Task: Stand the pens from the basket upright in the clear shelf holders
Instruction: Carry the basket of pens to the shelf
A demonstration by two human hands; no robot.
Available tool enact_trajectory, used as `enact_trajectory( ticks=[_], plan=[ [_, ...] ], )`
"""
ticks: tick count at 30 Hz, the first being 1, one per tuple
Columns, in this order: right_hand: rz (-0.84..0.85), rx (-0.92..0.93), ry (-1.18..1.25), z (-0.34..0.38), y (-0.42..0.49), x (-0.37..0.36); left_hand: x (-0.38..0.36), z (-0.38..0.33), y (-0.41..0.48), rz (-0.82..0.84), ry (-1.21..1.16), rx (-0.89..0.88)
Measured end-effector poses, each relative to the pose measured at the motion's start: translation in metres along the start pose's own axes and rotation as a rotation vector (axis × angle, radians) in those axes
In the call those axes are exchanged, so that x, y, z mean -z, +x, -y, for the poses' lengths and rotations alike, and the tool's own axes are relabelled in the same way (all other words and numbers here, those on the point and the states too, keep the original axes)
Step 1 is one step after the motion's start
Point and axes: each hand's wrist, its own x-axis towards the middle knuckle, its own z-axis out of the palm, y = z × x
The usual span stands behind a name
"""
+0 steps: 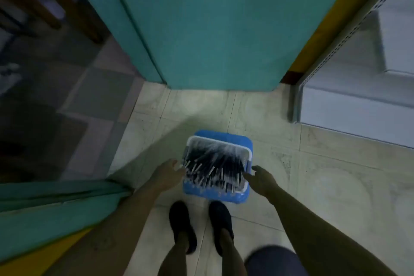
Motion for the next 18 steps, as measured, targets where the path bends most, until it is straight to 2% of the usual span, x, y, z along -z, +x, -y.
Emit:
enact_trajectory(
  ticks=[5, 11, 18],
  plan=[
    [-0.107, -0.147, 0.179, -0.010, 0.061, -0.016, -0.014, -0.003, 0.070, -0.089, -0.185, 0.037],
    [-0.082, -0.254, 0.413, -0.029, 0.096, -0.043, -0.033, 0.015, 0.119, -0.110, -0.264, 0.008],
    [-0.175, -0.298, 0.467, -0.019, 0.087, -0.041, -0.026, 0.025, 0.123, -0.076, -0.337, 0.040]
  ],
)
